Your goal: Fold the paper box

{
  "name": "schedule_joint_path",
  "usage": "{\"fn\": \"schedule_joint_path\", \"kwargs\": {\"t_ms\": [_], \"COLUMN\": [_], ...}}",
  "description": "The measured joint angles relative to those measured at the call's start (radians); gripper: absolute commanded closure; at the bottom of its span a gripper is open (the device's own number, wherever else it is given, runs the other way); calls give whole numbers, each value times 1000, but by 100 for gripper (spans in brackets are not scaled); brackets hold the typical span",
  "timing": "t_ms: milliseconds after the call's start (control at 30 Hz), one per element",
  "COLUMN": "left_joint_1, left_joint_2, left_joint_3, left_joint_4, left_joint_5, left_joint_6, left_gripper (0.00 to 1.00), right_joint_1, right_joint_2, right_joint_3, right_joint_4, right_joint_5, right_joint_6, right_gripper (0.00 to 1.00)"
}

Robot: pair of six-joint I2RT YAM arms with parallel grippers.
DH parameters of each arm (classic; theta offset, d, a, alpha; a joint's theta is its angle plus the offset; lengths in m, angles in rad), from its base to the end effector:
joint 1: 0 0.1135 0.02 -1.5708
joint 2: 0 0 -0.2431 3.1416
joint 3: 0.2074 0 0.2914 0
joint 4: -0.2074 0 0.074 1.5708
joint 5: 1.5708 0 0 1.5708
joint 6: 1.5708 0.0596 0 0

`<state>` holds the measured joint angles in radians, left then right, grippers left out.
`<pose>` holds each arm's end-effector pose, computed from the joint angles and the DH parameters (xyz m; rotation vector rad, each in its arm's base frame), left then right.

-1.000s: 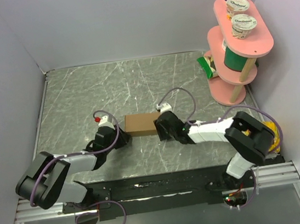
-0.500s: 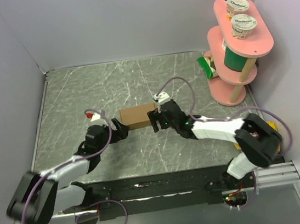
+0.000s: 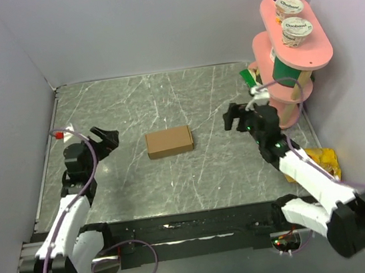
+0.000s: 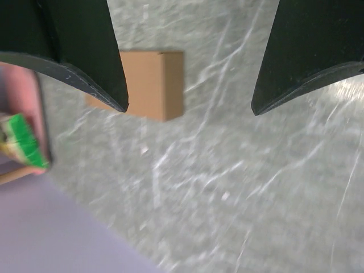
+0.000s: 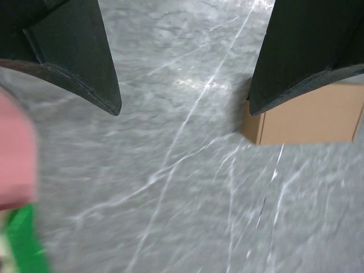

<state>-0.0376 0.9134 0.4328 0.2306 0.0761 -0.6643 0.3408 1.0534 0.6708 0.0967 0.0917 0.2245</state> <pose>0.2810 -0.0151 0.1943 -0.5199 1.7826 -0.5620 0.2984 0.1000 0.2364 -0.0445 1.8662 0.3072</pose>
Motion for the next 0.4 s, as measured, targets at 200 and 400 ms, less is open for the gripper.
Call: {"fn": "schedule_joint_path", "kwargs": {"t_ms": [200, 400], "left_joint_1": [2, -2], "left_joint_2": [-155, -214], "left_joint_3": [97, 98], "left_joint_4": [-84, -124], "left_joint_5": [13, 14], "left_joint_6": [-2, -2], "left_gripper": [4, 4], "right_joint_1": [-31, -32], "right_joint_2": [-232, -269], "right_joint_3": [-85, -90], "right_joint_4": [-5, -12], "right_joint_5": [67, 111], "right_joint_6": [-19, -51], "right_gripper": [0, 0]}}
